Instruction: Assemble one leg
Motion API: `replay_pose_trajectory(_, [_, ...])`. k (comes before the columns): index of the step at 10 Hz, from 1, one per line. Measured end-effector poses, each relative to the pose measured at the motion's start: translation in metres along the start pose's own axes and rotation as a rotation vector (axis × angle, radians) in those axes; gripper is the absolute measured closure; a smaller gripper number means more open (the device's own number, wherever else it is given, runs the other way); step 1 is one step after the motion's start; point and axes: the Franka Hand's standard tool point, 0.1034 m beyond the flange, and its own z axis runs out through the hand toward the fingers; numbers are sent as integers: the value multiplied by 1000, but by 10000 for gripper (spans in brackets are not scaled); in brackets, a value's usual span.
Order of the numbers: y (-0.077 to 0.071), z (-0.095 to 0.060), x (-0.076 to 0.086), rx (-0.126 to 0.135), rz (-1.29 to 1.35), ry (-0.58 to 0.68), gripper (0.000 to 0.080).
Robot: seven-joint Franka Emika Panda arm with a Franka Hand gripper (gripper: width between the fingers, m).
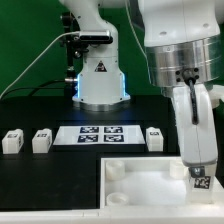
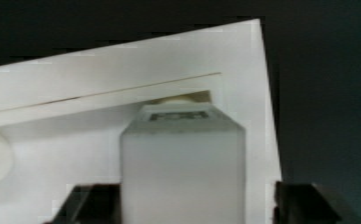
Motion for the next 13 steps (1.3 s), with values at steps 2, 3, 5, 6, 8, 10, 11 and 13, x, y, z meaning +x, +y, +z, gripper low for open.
replay_pose_trajectory(2, [1,0,-1,-7,-308,2,188])
replay_pose_trajectory(3, [5,1,-6,-32,-449,13,188])
replay_pose_trajectory(5, [7,3,-9,-41,-634,20,152])
replay_pose_trajectory(6, [7,3,-7,-43,-736,19,152])
replay_pose_trajectory(8, [8,7,-10,-78,-1058,52,151])
replay_pose_trajectory(10, [6,11,-9,-97,-1341,63,151])
replay_pose_trajectory(11, [6,11,-10,-95,-1314,63,274])
replay_pose_trajectory(13, [6,11,-9,-94,-1280,65,413])
